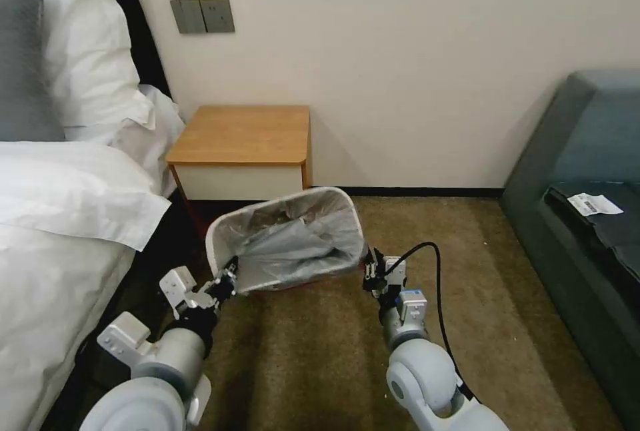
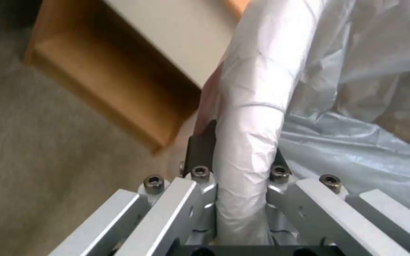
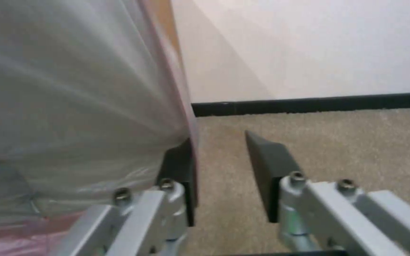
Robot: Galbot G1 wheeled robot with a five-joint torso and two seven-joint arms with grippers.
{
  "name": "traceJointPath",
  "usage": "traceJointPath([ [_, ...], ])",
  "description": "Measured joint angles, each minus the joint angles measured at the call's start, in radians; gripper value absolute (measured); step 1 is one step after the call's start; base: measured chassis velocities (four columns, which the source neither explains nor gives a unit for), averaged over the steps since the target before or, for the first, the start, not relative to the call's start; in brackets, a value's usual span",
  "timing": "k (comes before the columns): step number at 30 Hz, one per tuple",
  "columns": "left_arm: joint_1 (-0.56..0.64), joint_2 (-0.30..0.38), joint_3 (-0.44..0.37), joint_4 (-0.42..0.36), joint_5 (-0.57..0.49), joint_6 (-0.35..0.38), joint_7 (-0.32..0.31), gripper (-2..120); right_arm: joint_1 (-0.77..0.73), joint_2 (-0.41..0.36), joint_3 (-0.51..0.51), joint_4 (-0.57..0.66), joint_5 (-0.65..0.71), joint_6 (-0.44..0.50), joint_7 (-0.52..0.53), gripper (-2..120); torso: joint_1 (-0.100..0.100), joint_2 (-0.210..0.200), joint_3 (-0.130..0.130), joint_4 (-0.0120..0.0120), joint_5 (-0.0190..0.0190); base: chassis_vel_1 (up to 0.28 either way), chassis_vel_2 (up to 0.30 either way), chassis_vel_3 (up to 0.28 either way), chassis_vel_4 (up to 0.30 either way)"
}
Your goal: Pick up the garbage bag from the table and place it over the trash can.
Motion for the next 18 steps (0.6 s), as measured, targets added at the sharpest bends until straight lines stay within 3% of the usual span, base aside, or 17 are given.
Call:
traceJointPath([
  [10, -0.069, 0.043, -0.003, 0.001, 0.021, 0.001, 0.012, 7, -0.087, -0.018, 0.003, 0.124, -0.061, -0.006, -0.023, 64, 0.000, 0.000, 0.000, -0.0001, 0.0000, 0.000, 0.000, 0.000, 0.000],
  [18, -0.091, 0.057, 0.004, 0.083, 0.120, -0.021, 0.038, 7, -0.140, -0.012, 0.022, 0.203, -0.189, 0.048, -0.024, 95, 0.000, 0.000, 0.000, -0.0001, 0.0000, 0.000, 0.000, 0.000, 0.000],
])
